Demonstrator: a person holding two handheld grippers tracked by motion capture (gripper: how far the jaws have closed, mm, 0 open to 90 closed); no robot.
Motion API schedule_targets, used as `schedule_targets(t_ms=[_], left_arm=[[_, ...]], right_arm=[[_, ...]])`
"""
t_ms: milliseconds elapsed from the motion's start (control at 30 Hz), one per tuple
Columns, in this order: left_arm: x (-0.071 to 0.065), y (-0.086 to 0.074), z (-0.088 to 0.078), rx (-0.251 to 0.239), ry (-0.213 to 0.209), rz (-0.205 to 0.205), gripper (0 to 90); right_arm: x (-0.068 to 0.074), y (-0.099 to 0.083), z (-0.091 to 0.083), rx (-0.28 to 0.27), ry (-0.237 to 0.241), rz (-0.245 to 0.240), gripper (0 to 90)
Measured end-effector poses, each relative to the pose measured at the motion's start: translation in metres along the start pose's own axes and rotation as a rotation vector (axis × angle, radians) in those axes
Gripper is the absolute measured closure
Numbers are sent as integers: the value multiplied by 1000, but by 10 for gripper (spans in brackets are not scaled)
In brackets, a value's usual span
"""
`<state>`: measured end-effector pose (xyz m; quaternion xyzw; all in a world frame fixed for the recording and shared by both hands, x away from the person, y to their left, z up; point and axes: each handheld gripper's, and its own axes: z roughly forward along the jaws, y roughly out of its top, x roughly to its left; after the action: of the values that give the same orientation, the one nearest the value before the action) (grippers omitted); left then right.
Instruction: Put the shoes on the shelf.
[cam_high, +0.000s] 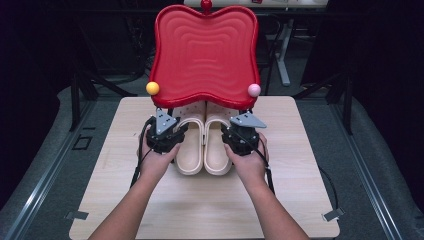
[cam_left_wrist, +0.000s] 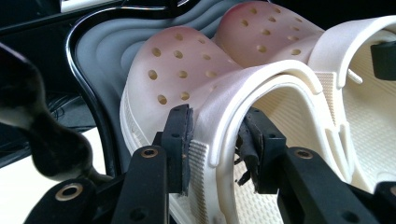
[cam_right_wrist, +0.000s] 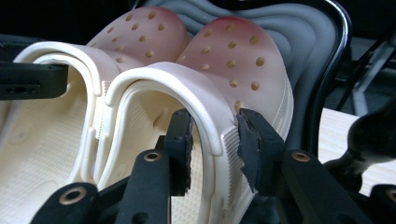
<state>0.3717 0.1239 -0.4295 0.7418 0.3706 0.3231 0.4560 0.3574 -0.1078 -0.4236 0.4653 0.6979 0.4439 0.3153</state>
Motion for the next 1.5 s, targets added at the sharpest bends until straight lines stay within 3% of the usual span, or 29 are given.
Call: schedule_targets(t_ms=[167,567,967,1233,1500], left_arm=[[4,-1,-1,-15,-27,-36,611],[4,-1,-4,-41,-41,-43,497],[5,-7,-30,-92,-77,-59,495],[0,-32,-52,-96,-111,-100,570],[-13,-62,-77,-88,-122,-110,583]], right_arm=[[-1,0,-1,-6,9,4,628],[-1,0,-5,-25,17,-24,579],[0,-4,-36,-81,25,-83,568],[2,-31,-55,-72,44,-129,602],[10,-63,-74,-85,97,-104,596]])
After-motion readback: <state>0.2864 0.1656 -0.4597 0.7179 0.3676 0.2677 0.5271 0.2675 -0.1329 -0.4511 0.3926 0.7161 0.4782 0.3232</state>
